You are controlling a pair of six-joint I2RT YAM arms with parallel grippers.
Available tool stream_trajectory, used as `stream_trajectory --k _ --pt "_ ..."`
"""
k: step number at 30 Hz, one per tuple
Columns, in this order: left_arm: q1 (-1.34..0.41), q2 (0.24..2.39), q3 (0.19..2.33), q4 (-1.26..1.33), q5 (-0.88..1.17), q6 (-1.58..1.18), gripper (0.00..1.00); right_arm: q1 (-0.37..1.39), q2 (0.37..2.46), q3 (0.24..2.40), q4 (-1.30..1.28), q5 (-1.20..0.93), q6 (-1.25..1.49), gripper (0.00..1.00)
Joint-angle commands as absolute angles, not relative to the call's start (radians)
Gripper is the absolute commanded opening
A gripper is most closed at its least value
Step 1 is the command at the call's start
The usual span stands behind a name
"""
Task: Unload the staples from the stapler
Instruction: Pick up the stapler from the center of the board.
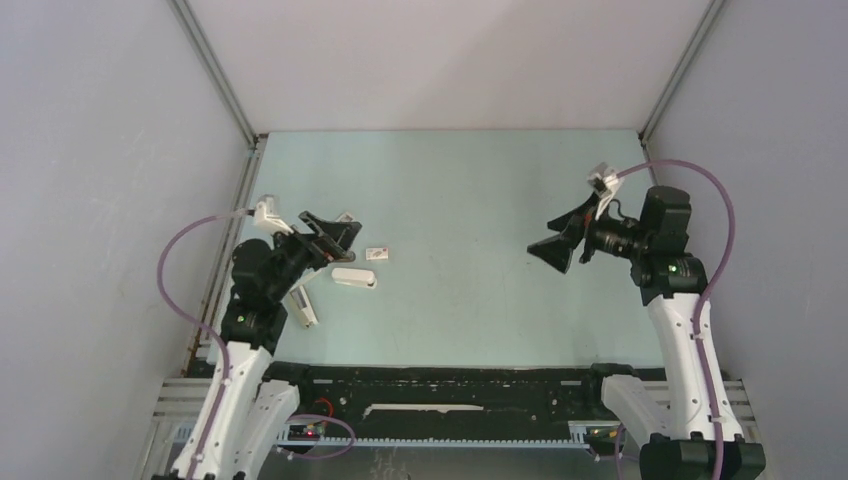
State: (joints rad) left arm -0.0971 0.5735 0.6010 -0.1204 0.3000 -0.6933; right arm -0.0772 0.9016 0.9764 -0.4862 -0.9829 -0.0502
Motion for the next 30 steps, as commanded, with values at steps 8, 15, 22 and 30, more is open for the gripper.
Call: stream_trajectory --k 8,15,22,30 --pt "-0.335 0.753 0.515 -0.126 -0.159 -0.840 1.00 -0.003 0.899 0.919 -0.613 -1.125 -0.422 1.00" --pt "-0.433 0.809 0.526 -0.285 -0.419 -1.195 0.96 0.076 0.913 0.921 -0.604 -1.012 -0.412 1.00" --pt "-0.497 0.841 0.571 -0.487 -0.529 -1.490 0.90 0.109 0.923 0.927 -0.605 -0.949 -0.413 1.00" --pt "-0.497 0.991 0.627 -0.506 -0.483 -1.516 0.88 0.110 0.925 0.923 -0.605 -0.925 -0.417 1.00"
